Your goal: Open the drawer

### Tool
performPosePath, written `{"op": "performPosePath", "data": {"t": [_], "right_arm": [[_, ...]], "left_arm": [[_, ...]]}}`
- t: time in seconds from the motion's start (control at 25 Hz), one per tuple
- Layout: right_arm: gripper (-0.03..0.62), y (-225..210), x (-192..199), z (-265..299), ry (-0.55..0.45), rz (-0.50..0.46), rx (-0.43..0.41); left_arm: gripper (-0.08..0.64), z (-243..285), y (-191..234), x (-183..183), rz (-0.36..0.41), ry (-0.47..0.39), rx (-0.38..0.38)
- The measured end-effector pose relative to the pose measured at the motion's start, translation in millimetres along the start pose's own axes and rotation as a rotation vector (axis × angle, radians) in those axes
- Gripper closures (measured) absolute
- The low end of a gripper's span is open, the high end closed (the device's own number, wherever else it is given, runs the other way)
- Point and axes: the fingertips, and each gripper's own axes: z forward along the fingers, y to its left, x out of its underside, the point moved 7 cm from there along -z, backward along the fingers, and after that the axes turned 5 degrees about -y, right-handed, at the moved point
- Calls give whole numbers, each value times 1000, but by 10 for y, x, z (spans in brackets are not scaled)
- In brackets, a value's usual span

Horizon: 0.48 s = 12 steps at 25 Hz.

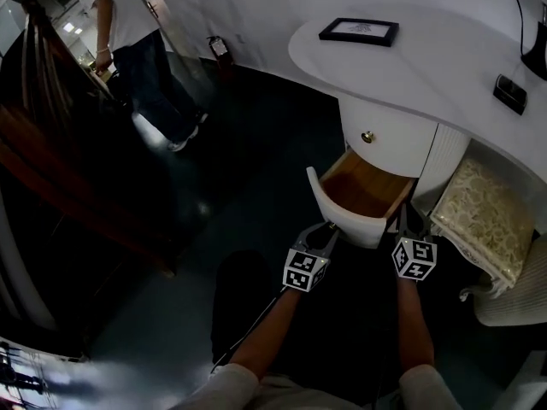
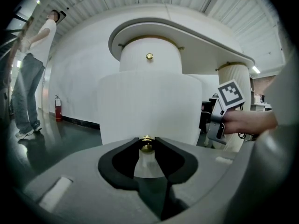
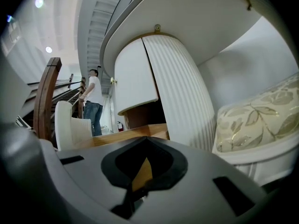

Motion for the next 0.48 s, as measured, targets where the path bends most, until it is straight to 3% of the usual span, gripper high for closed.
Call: {"op": "performPosePath", "data": {"t": [0.48], "right_arm": [[577,-57,18,64,-16,15,12]], "left_arm": [[453,-117,25,-9,-10,-12,5]]}}
